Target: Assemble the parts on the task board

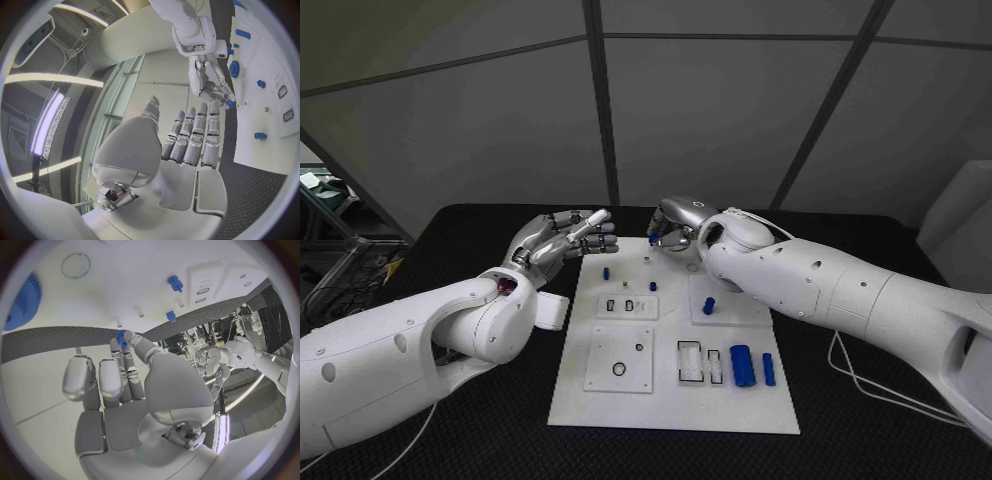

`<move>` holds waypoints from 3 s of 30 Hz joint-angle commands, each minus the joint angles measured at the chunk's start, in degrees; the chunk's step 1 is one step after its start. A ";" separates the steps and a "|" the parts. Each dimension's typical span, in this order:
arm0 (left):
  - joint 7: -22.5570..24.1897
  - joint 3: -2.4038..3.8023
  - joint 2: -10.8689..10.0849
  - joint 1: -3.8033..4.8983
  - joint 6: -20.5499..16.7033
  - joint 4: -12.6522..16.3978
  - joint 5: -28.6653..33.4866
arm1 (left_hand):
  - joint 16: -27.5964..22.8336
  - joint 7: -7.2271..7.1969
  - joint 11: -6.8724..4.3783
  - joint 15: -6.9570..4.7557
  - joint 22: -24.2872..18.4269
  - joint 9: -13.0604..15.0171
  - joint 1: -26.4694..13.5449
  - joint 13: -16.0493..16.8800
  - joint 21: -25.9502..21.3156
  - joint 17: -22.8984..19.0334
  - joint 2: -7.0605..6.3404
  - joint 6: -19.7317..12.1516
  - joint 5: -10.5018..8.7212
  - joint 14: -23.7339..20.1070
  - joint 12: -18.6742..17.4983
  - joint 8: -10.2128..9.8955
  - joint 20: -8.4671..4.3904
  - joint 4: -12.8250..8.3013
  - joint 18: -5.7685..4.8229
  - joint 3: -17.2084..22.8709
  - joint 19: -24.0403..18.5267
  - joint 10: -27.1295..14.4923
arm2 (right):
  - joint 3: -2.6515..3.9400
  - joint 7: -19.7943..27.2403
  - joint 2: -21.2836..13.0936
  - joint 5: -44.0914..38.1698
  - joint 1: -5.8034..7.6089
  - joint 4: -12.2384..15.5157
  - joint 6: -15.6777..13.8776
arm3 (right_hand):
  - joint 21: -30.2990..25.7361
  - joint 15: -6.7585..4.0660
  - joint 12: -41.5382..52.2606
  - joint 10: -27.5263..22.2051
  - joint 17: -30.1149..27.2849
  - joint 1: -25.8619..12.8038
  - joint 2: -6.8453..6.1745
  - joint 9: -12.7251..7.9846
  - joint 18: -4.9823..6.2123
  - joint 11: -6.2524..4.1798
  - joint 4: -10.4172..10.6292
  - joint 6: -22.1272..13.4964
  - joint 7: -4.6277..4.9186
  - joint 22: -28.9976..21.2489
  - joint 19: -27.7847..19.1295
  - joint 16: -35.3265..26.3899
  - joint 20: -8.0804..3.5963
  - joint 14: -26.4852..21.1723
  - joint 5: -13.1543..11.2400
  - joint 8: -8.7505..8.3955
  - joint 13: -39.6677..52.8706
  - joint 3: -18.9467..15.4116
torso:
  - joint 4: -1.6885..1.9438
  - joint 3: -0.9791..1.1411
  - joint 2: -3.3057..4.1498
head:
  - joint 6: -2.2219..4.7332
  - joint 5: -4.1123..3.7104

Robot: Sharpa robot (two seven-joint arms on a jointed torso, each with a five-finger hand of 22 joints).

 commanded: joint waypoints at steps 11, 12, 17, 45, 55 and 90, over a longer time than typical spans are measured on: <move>0.31 0.06 0.18 0.33 0.55 0.23 -0.28 | -0.27 2.78 -0.07 0.09 -0.08 -0.07 0.04 -0.07 0.25 -0.10 0.20 0.48 -0.12 -0.15 -0.25 -0.15 0.05 -0.42 -0.28 -0.02 0.49 0.35 | 0.04 0.14 1.48 0.11 0.14 -2.22 2.05 | 0.24 -0.40 -0.06 -0.36 -0.24 -0.24 -0.23 0.06 -1.03 0.25 0.14 -0.12 0.30 -0.31 -0.25 0.21 -0.04 0.64 0.23 -0.42 -0.10 0.61 | -0.09 -0.05 -0.03 | -0.44 0.41; 0.31 0.06 0.19 0.34 0.56 0.22 -0.28 | -0.27 2.78 -0.07 0.09 -0.08 -0.07 0.04 -0.07 0.25 -0.10 0.20 0.48 -0.12 -0.15 -0.25 -0.15 0.05 -0.42 -0.28 -0.02 0.49 0.35 | 0.04 0.04 1.52 0.01 0.14 -2.29 2.13 | 0.24 -0.40 -0.06 -0.37 -0.24 -0.25 -0.24 0.06 -1.03 0.25 0.15 -0.12 0.30 -0.32 -0.25 0.22 -0.04 0.64 0.23 -0.42 -0.10 0.61 | -0.11 -0.04 -0.05 | -0.45 0.44; 0.28 0.06 0.19 0.38 0.60 0.20 -0.28 | -0.27 2.78 -0.07 0.09 -0.08 -0.07 0.04 -0.07 0.25 -0.10 0.20 0.48 -0.12 -0.15 -0.25 -0.15 0.05 -0.42 -0.28 -0.02 0.49 0.35 | 0.04 -0.36 1.60 -0.36 0.13 -2.66 2.91 | 0.23 -0.37 -0.07 -0.49 -0.18 -0.35 -0.33 0.06 -1.02 0.28 0.16 -0.17 0.32 -0.36 -0.30 0.26 -0.02 0.64 0.19 -0.47 -0.11 0.67 | -0.17 -0.06 -0.04 | -0.49 0.47; 0.10 0.06 0.44 0.52 0.79 0.01 -0.28 | -0.27 2.78 -0.07 0.09 -0.08 -0.07 0.04 -0.07 0.25 -0.10 0.20 0.48 -0.12 -0.15 -0.25 -0.15 0.05 -0.42 -0.28 -0.02 0.49 0.35 | 0.02 0.41 3.18 -0.01 0.13 -4.62 3.40 | -1.43 1.09 -0.11 -6.52 -2.59 -1.71 -2.60 -0.56 -0.34 1.96 0.39 -3.88 1.74 -3.97 -2.69 -0.67 1.20 -0.10 -0.95 -0.89 -0.32 1.78 | -0.15 -0.13 -0.01 | -0.40 0.67; 0.00 0.06 0.47 0.57 0.82 -0.06 -0.28 | -0.37 2.76 -0.09 0.10 -0.12 -0.08 0.08 -0.07 0.26 -0.11 0.22 0.52 -0.15 -0.16 -0.35 -0.19 0.04 -0.55 -0.28 -0.07 0.54 0.41 | 0.02 0.67 3.42 0.75 0.14 -5.06 3.45 | -3.07 1.60 -0.03 -10.16 -5.23 -1.47 -3.84 -0.92 0.30 2.53 0.52 -6.75 1.89 -7.17 -4.56 -2.07 1.85 -0.76 -1.53 -0.94 -0.25 0.75 | -0.22 -0.13 0.02 | -0.35 0.81; -0.45 0.02 -0.11 0.55 1.64 -1.61 -0.27 | -0.57 2.63 -0.20 0.10 -0.18 -0.08 0.12 -0.07 0.25 -0.15 0.26 0.58 -0.35 -0.26 -0.51 -0.25 0.04 -0.72 -0.30 -0.15 0.58 0.45 | 0.60 -7.76 -17.03 15.09 0.13 9.25 8.41 | 4.85 -2.51 75.19 13.93 15.76 -0.50 -8.50 0.23 -2.91 -2.30 18.51 -9.18 -0.88 9.71 5.76 9.85 -2.02 3.01 -0.48 -0.68 72.53 -20.01 | -2.18 0.61 -0.40 | 0.74 0.65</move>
